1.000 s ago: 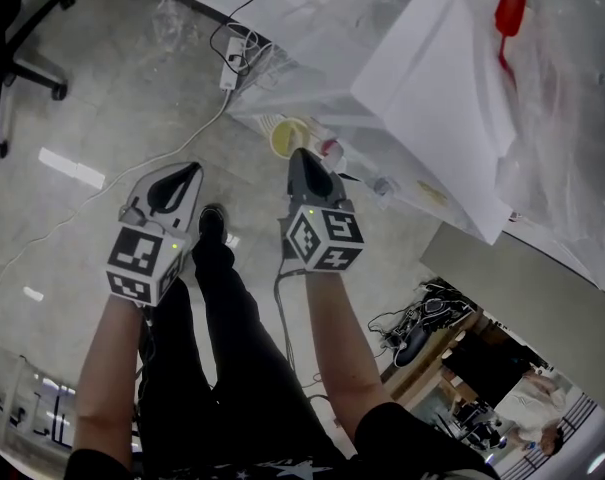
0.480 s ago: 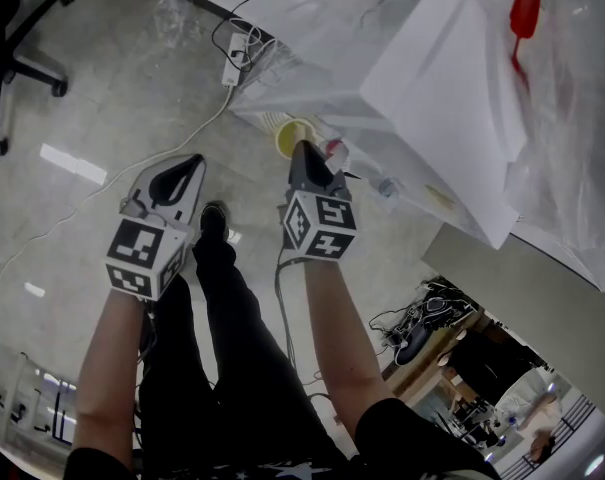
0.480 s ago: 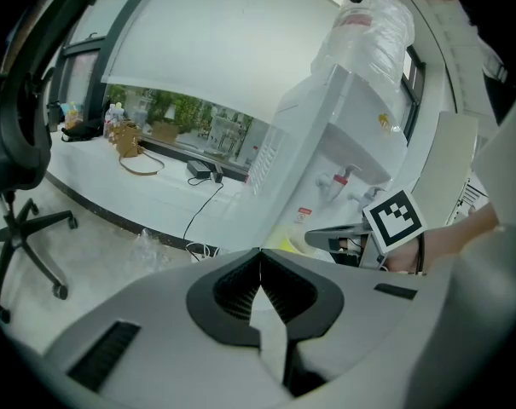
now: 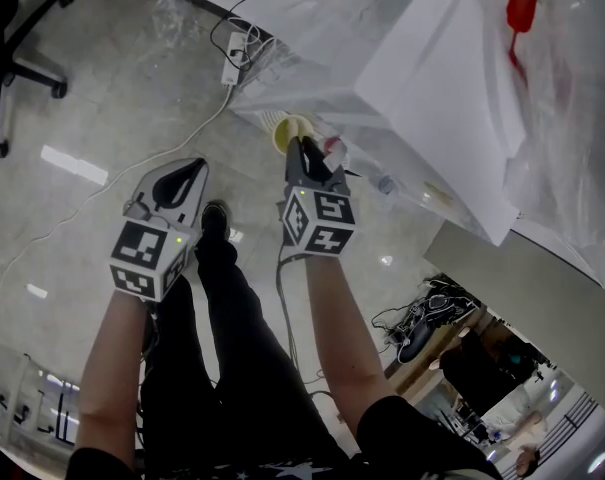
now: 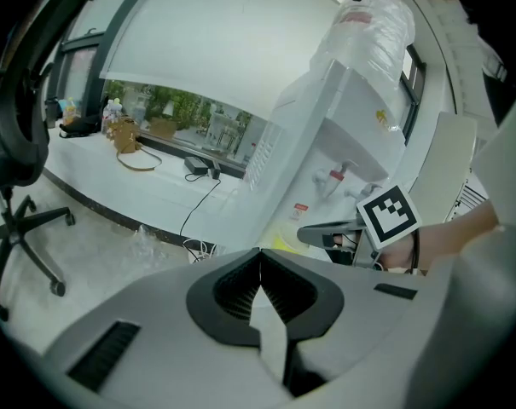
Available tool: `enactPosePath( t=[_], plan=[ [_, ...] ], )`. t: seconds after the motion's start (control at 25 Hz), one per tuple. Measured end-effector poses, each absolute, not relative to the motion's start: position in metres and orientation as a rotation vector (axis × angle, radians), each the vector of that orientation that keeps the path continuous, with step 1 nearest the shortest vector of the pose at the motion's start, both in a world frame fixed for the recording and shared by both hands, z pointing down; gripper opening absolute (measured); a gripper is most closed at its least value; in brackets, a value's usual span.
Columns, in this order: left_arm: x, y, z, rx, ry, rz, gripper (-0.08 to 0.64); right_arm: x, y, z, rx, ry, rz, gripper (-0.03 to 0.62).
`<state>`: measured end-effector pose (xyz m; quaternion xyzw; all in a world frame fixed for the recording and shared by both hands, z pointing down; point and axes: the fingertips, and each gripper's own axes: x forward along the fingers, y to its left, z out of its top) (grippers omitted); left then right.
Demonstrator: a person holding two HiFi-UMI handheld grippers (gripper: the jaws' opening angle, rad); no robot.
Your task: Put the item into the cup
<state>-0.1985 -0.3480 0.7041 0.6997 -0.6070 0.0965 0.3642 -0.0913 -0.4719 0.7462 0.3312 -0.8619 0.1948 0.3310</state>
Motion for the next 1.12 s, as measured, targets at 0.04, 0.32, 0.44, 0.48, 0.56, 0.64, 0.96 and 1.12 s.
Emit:
enactPosePath(
  t=[0.04, 0.32, 0.44, 0.48, 0.56, 0.64, 0.96, 1.12],
  plan=[
    [-0.198, -0.348, 0.704, 1.801, -1.561, 0.249, 0.008, -0.092, -0.471, 0.747, 0.862, -2.251, 0.516, 0.063],
    [-0.198, -0.345, 0.702, 1.803, -1.557, 0.244, 0.008, -0.091, -0.466, 0.744, 0.868, -2.250, 0.510, 0.063],
    [-0.199, -0.341, 0.696, 1.808, -1.553, 0.246, 0.008, -0.090, -0.460, 0.737, 0.882, -2.251, 0.509, 0.063],
    [-0.199, -0.339, 0.694, 1.811, -1.551, 0.246, 0.008, -0.090, -0.458, 0.734, 0.886, -2.252, 0.510, 0.063],
    [-0.199, -0.334, 0.686, 1.828, -1.544, 0.249, 0.008, -0.087, -0.452, 0.726, 0.903, -2.255, 0.514, 0.063],
    [-0.198, -0.328, 0.677, 1.852, -1.535, 0.252, 0.008, -0.086, -0.445, 0.716, 0.925, -2.257, 0.519, 0.063],
    [-0.181, -0.308, 0.626, 1.920, -1.493, 0.257, 0.008, -0.068, -0.414, 0.663, 1.001, -2.270, 0.555, 0.061],
    [-0.171, -0.292, 0.599, 1.968, -1.462, 0.261, 0.008, -0.055, -0.392, 0.634, 1.051, -2.279, 0.567, 0.054]
  ],
)
